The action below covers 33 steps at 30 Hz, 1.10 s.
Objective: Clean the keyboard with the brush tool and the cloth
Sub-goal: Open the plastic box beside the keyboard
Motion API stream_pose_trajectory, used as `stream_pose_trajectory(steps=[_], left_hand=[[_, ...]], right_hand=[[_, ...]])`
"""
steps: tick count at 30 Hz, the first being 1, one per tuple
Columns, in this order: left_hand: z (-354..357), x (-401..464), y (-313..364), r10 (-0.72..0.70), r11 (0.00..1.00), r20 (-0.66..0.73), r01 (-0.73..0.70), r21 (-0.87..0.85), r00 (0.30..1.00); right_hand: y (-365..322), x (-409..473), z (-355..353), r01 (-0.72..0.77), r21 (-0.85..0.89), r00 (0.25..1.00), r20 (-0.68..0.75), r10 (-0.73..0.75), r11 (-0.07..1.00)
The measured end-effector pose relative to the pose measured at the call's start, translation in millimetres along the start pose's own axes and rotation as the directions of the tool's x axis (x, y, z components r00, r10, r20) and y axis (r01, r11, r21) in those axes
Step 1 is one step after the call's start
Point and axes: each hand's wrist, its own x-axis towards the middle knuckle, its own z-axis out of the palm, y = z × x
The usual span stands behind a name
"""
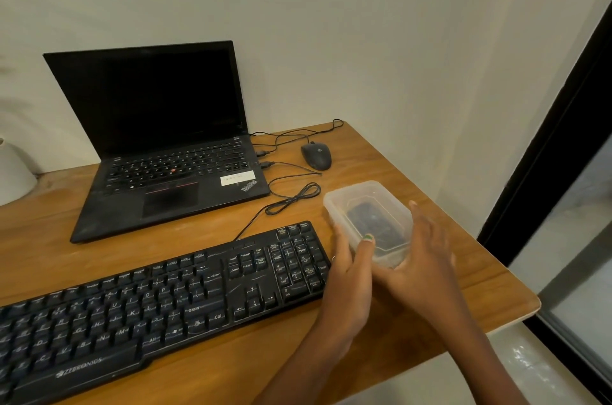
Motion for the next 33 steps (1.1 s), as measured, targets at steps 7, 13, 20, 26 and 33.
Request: stream_pose_trajectory(steps=[7,13,20,26,33], left_hand=[[-2,-9,11,-0.060,0.998,0.022,0.060,-0.003,0.998],[-4,-12,16,-0.070,0.997,0.061,0.068,0.022,0.996],[-3,-6,8,-0.070,0.997,0.063,0.068,0.033,0.996],[-3,-3,1,-0.072,0.996,0.075,0.069,0.051,0.995],[-3,-3,0,-0.075,0.996,0.074,0.071,0.045,0.994]], right_hand=[[-3,8,-7,-0.074,0.169,0.996,-0.034,0.081,0.983],[4,21,-25,-0.243,0.500,0.970,0.115,0.214,0.832],[19,27,-28,-0.403,0.684,0.912,0.243,0.331,0.608],[30,40,-24,-0.356,0.759,0.880,0.074,0.470,0.545],[43,46,-23,-0.301,0.709,0.840,-0.120,0.529,0.638]])
